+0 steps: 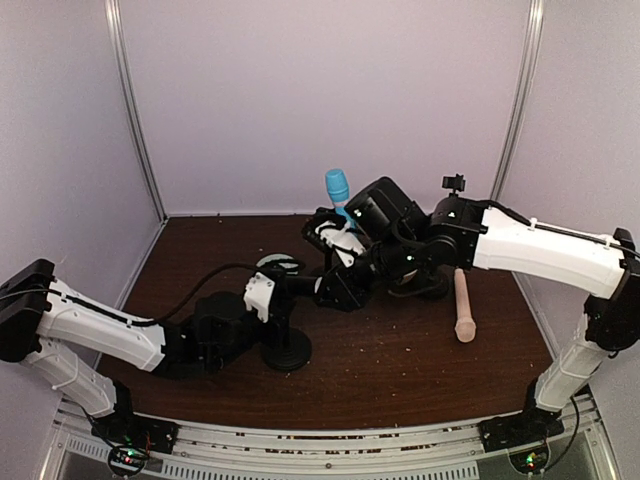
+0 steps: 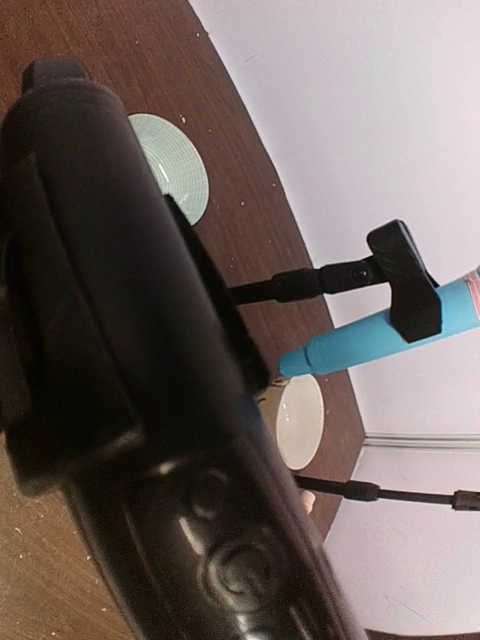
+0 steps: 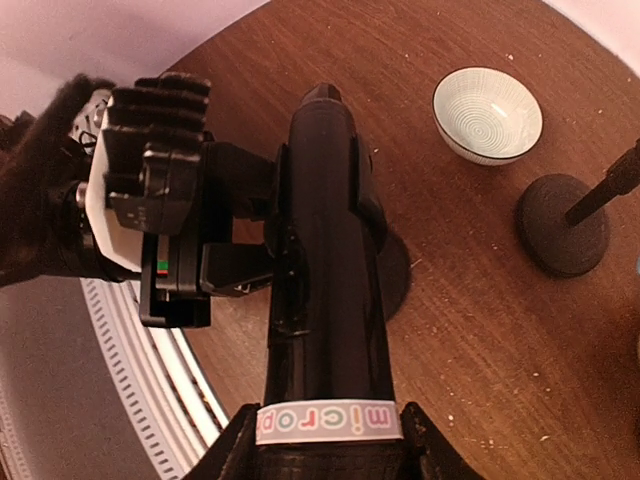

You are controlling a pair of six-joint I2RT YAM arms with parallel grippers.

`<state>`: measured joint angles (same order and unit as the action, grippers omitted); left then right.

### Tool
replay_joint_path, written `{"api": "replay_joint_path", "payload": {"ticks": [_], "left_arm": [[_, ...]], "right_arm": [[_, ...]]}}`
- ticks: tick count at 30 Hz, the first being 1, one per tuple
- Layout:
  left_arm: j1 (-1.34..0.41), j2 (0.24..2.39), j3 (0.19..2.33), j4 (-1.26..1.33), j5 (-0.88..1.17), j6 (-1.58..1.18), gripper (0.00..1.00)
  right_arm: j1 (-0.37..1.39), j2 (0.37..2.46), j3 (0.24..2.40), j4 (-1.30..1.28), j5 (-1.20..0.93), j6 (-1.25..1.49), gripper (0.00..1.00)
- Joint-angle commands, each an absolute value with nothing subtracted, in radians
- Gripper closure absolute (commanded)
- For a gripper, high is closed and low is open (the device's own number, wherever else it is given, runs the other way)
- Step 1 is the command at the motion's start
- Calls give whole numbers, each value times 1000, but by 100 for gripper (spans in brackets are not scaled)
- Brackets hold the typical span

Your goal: Attach the microphones to the stand

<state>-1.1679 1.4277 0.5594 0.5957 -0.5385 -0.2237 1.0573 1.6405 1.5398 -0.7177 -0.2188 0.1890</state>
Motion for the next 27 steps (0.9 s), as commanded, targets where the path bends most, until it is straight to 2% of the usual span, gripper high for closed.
{"api": "replay_joint_path", "payload": {"ticks": [1,13,16,17,19,21,22,23,27], "left_arm": [[-1277,1448,639,717,-304,-107,100],[-1279,1426,606,713,-396,-115,100],[-1278,1418,599,706,-421,-112,100],[-1277,1416,598,706,-425,-111,100],[-1276,1413,597,705,-433,-109,100],[-1276,1411,595,703,-438,-104,100],[-1276,1409,598,702,-441,-101,100],[-1276,1408,597,700,-445,-100,100],[-1275,1395,587,698,-456,-94,100]], "right_arm": [[1028,1761,1496,-487,-356,334,100],[1019,1683,1491,-539,-349,342,100],[1019,1628,1490,-545,-332,344,94],[1020,1615,1491,-547,-329,345,88],[1020,1594,1491,-552,-317,347,65],[1019,1574,1488,-560,-299,351,34],[1020,1563,1490,-569,-288,351,13],[1019,1553,1487,-573,-282,351,1],[1019,1485,1473,-587,-266,348,0]]}}
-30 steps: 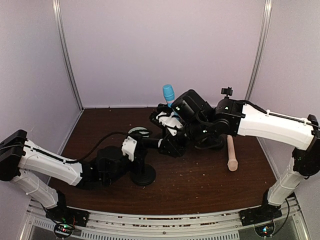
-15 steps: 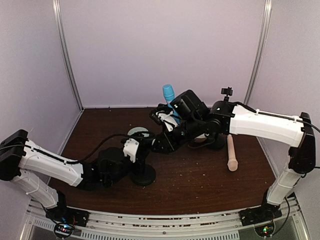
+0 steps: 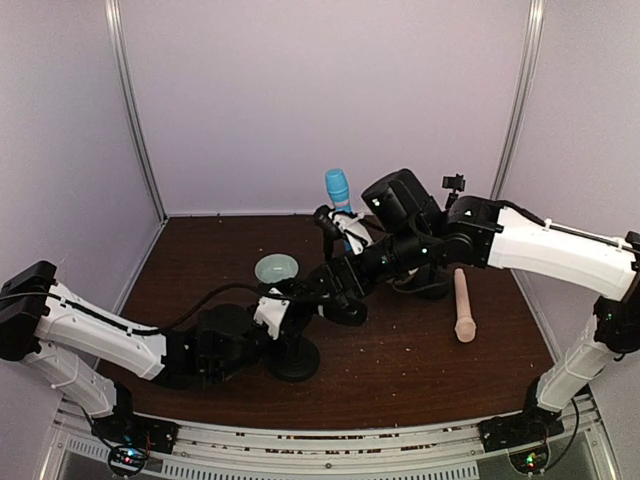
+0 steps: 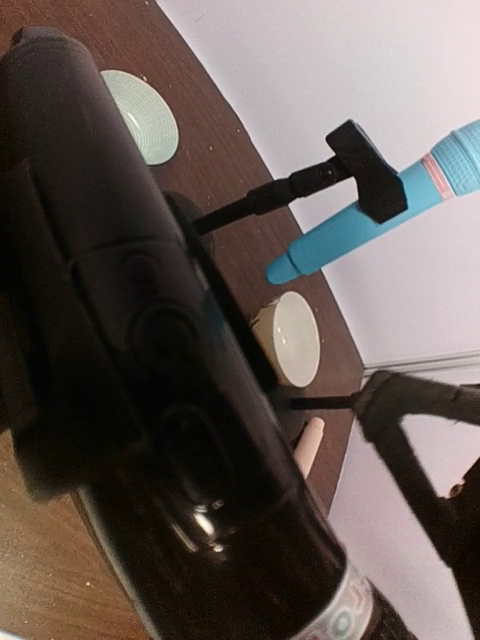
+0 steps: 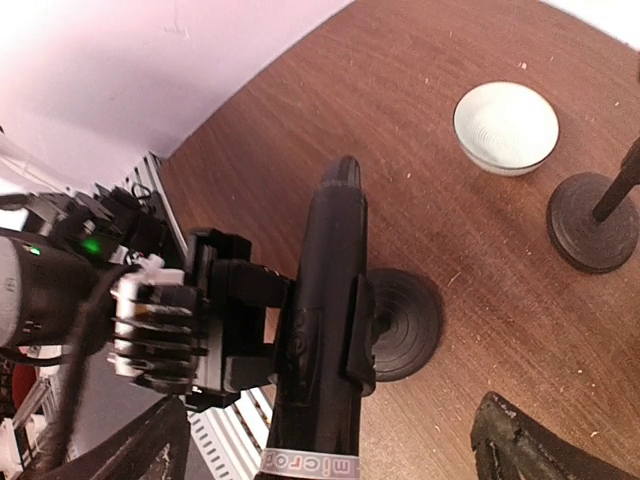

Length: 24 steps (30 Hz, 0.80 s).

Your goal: Attach the microphones to the stand

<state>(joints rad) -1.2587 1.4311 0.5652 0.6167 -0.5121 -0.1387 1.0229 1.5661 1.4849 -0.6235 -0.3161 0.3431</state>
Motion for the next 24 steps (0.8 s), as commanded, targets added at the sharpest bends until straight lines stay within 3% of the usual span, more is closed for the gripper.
{"api": "replay_joint_path", "payload": {"ticks": [1,7,14,24], "left_arm": [[-1276,1385,582,694,-462,-93,100],[-1236,1255,485,724,-478,-60,100],[-1061,1041,372,728,-395,-74,100],[-772,959,423,660,-312,-34,100]], "right_arm": [[1020,1460,1463,-587,-262,347,0],[1019,1276,1270,-491,-152,321,0],[1018,1088,763,-95,3,244,0],[1019,1036,562,4,102,332,0]]}}
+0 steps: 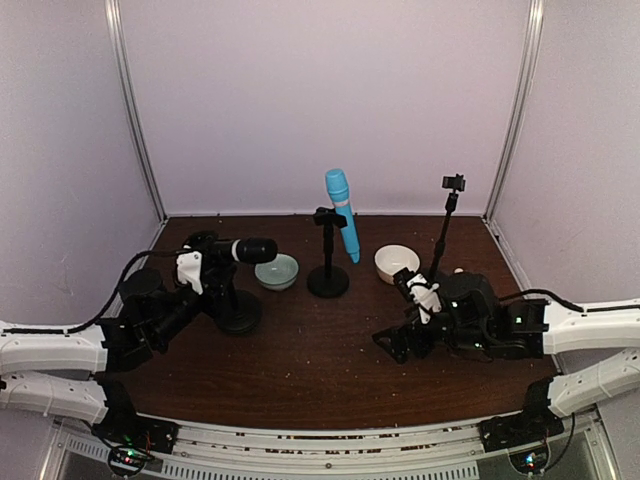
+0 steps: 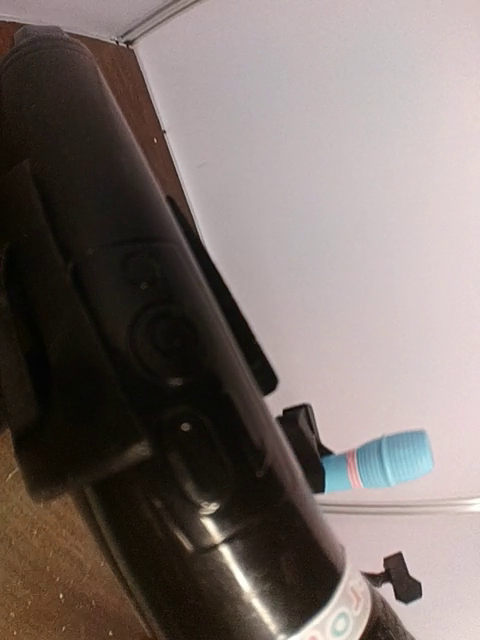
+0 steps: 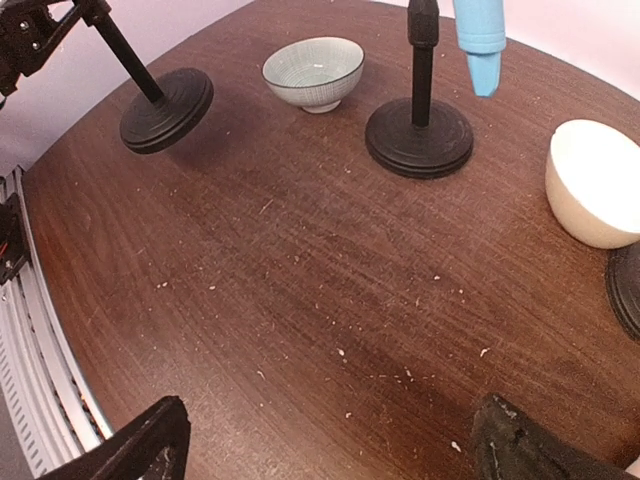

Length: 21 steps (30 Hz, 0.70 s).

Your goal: Attach the microphones to the stand

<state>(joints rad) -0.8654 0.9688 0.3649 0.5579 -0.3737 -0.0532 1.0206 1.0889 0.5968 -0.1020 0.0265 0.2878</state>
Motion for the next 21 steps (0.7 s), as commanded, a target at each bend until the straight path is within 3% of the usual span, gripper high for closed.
{"api": "replay_joint_path", "payload": {"ticks": [1,3,11,21], "left_arm": [[-745,968,432,660,-298,-29,100],[-687,982,457,649,-290,-14,100],[-441,1080,481,757,-153,-116,100],[-317,1370,620,930,-13,-170,100]], "right_arm": [[1019,1026,550,-8,150,361,0],[1020,1000,534,-54,280,434,0],[1020,788,408,-98,441,444,0],[1018,618,363,-197,495,450,0]]}}
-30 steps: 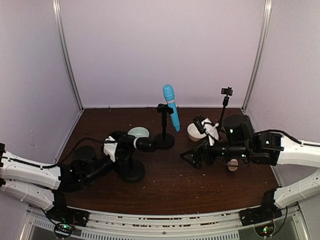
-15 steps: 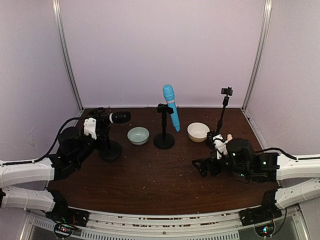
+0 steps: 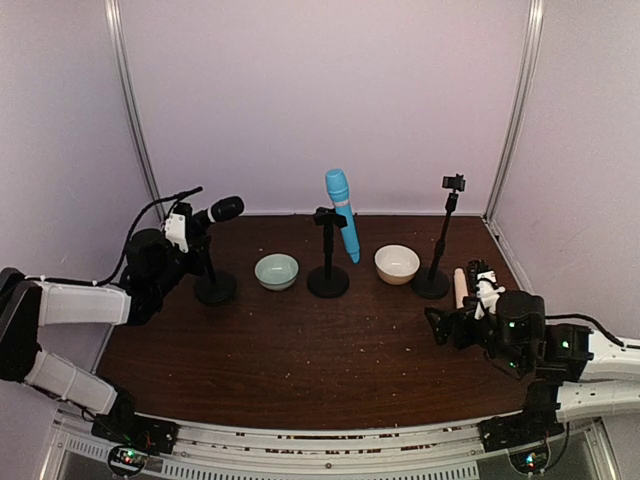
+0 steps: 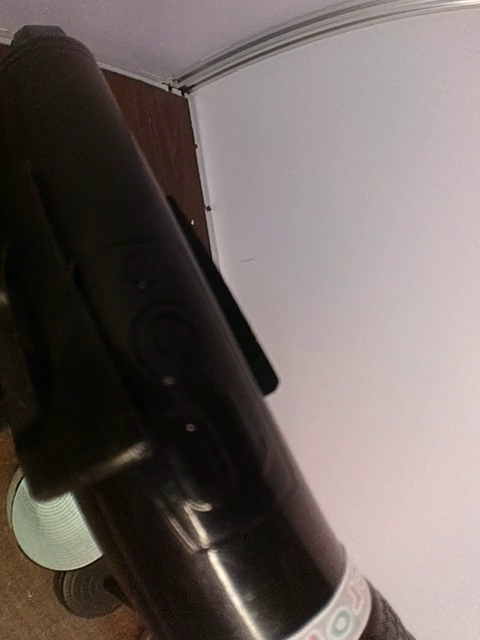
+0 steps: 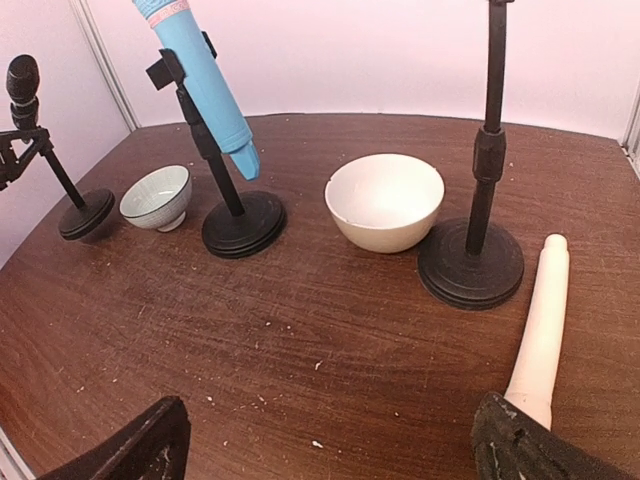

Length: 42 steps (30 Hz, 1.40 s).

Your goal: Attach the microphones to the stand

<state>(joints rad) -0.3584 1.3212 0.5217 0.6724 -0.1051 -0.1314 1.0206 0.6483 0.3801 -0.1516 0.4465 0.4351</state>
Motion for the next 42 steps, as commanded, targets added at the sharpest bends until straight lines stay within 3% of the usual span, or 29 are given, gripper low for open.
{"api": "replay_joint_path", "payload": {"ticks": [1,16,17,22,25,28,34,42], "left_arm": [[-314,1389,634,939,0,-170,100],[-314,1570,570,1100,77,-195,100],[-316,1569,568,1092,72,-189,99],[-343,1554,587,995,3,-156,58],[-366,1543,602,920,-51,-149,49],[-380,1510,554,912,-99,-178,45],[-441,1394,306,1045,-208,-261,39],[-722,1222,190,866,-325,-323,40]], "right_arm": [[1018,614,360,-200,490,454,0],[1018,648,373,-156,481,411,0],[1018,657,386,-153,484,398,0],[1006,713,482,-145,564,334,0],[962,770,568,-151,544,269,0],[885,819,653,-157,483,241,1],[690,922,801,-125,319,229,11],[582,1088,908,-39,300,210,23]]}}
